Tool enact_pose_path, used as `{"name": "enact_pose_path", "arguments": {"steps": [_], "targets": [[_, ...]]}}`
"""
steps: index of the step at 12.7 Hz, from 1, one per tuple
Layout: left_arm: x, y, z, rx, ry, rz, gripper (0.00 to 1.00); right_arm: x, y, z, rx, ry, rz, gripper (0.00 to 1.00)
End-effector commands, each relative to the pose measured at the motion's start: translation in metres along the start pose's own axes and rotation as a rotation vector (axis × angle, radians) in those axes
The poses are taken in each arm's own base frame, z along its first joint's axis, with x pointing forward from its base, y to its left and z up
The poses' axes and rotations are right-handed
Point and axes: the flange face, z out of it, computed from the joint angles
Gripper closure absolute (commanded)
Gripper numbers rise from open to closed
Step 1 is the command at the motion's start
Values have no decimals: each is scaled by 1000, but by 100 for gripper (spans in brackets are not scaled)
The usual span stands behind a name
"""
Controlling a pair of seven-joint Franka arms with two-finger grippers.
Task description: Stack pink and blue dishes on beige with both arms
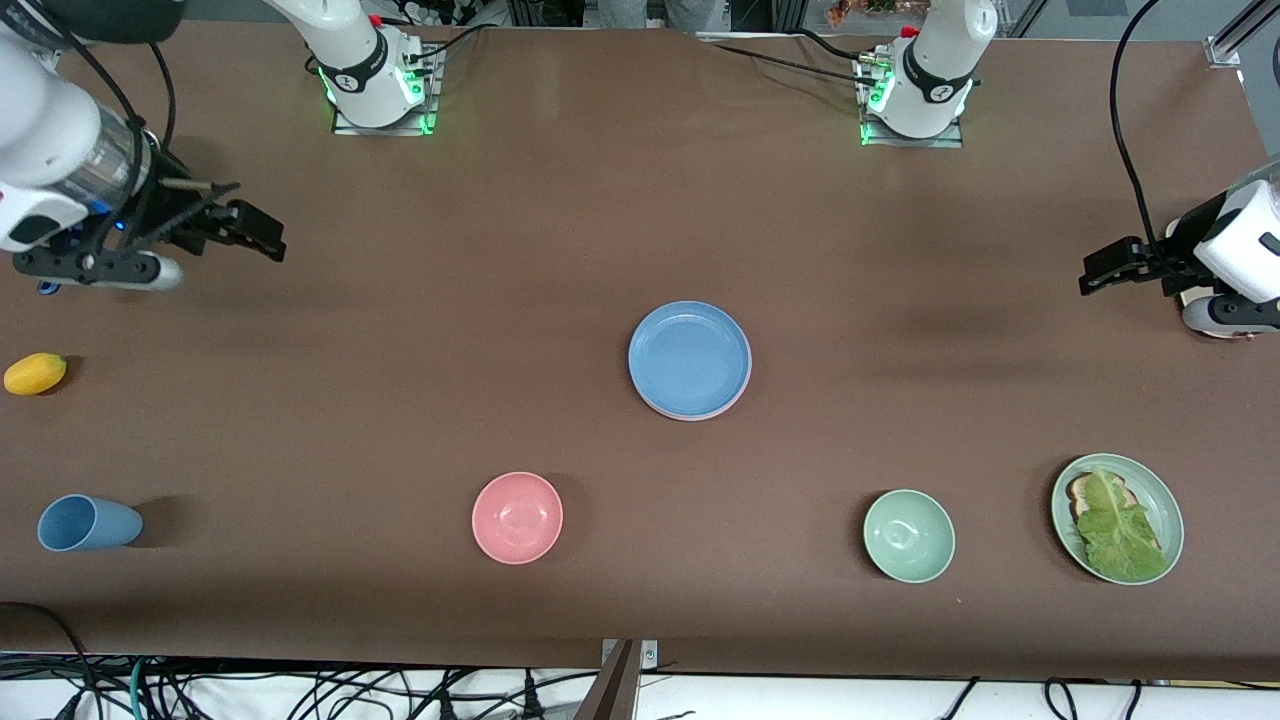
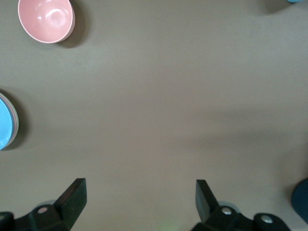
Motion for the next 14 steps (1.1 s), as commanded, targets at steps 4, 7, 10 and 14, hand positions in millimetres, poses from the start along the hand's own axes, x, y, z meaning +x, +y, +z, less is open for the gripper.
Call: {"name": "enact_pose_path", "arguments": {"steps": [4, 7, 10, 14], "targets": [[0, 1, -1, -14, 5, 9, 0, -6, 4, -4, -11, 31, -18, 0], [0, 2, -1, -14, 6, 9, 0, -3, 18, -8, -6, 40, 4, 0], [0, 2, -1, -14, 5, 9, 0, -1, 36, -8, 8, 42, -29, 0], [1, 2, 1, -14, 0, 9, 0, 0, 36, -10, 5, 47, -37, 0]]}}
